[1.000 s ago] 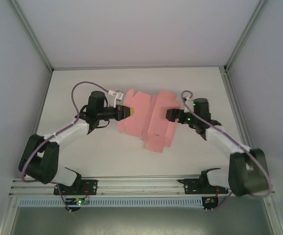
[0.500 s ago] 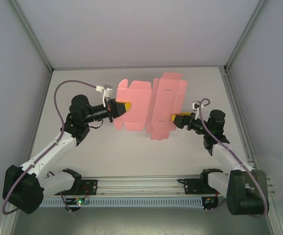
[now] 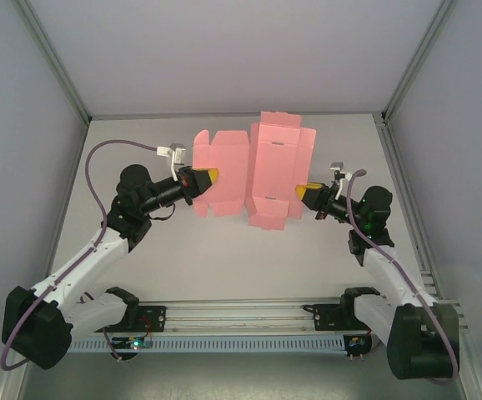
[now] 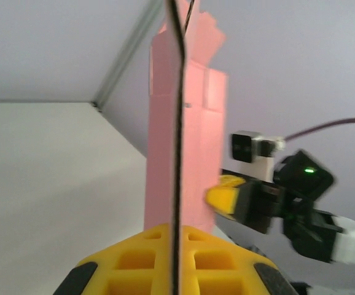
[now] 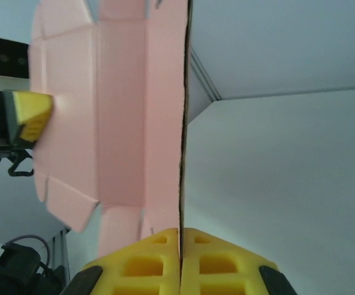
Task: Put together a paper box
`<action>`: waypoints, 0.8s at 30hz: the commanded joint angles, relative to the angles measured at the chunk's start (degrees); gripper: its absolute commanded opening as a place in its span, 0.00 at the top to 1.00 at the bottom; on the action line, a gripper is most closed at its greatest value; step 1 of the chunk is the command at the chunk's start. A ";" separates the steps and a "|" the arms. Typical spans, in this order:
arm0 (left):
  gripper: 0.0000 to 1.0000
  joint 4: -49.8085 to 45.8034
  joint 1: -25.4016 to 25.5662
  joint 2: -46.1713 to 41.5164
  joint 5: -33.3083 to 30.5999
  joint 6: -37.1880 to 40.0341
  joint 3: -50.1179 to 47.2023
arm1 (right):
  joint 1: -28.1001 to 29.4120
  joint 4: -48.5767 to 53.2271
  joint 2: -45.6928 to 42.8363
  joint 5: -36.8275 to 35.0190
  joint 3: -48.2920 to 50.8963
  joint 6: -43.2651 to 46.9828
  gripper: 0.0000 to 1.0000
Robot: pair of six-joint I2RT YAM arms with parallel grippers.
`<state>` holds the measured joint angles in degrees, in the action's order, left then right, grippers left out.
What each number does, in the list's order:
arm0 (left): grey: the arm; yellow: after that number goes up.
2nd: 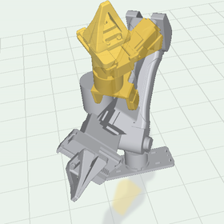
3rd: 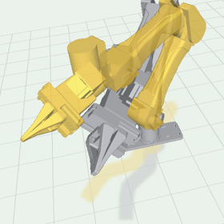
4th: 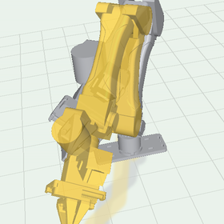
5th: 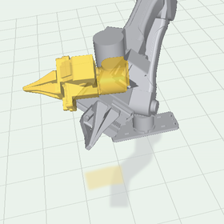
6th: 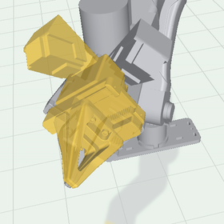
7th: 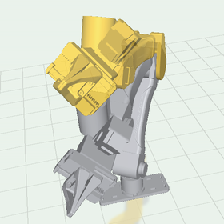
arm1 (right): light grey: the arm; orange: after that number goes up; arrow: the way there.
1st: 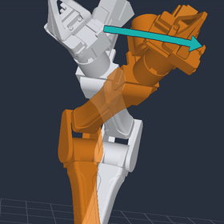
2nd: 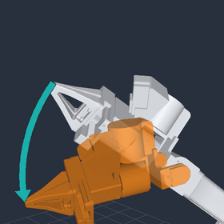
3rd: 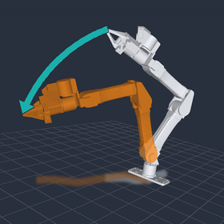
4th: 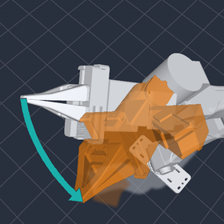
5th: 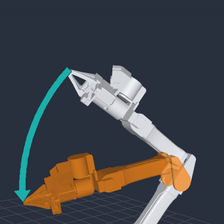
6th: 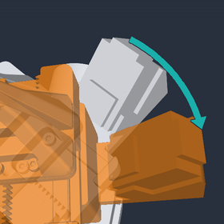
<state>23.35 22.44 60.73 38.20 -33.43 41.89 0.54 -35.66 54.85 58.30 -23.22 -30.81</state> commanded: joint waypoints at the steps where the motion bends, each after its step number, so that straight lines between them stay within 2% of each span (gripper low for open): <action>1: 0.75 -8.78 0.50 -2.31 -10.76 5.04 -0.19 | 0.98 13.37 -4.15 -5.22 -4.33 11.32 1.00; 2: 0.40 -13.67 0.45 -2.78 -15.07 6.63 0.40 | 1.37 19.25 -5.10 -7.80 -6.09 14.85 1.00; 3: 0.09 -19.08 0.50 -3.24 -20.51 7.57 1.06 | 2.14 25.79 -5.75 -9.74 -8.20 19.36 1.00; 4: 0.00 -23.60 0.50 -3.57 -25.09 8.77 1.65 | 3.17 31.95 -6.11 -12.14 -10.28 23.61 1.00; 7: 0.00 -36.99 0.50 -4.21 -37.90 10.26 4.20 | 8.30 48.97 -5.14 -21.03 -16.14 37.17 1.00; 9: 0.00 -43.25 0.50 -4.15 -41.22 10.83 6.79 | 11.87 58.90 -2.40 -27.86 -20.79 43.04 1.00; 12: 0.00 -47.67 0.50 -3.50 -43.66 10.98 10.77 | 16.18 73.36 3.80 -35.18 -30.21 51.50 1.00; 14: 0.00 -47.17 0.42 -2.97 -43.05 10.96 12.52 | 17.48 80.70 8.33 -37.88 -36.19 57.54 1.00; 19: 0.00 -44.80 -0.26 0.51 -36.15 9.57 14.50 | 18.01 96.46 20.58 -35.63 -47.95 76.54 1.00; 21: 0.00 -44.41 -0.63 2.41 -34.38 9.64 15.37 | 18.88 100.17 25.20 -41.23 -51.59 82.42 1.00; 23: 0.00 -43.09 -0.97 4.04 -31.82 10.11 15.77 | 20.35 98.28 28.80 -50.04 -53.60 83.98 1.00; 24: 0.00 -42.21 -1.14 4.96 -30.54 10.22 15.71 | 20.89 96.85 30.07 -51.75 -54.11 84.60 1.00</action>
<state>-19.11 22.04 64.20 3.73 -24.34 56.51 20.12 55.64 82.19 16.32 -74.91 44.21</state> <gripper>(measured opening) 0.998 0.051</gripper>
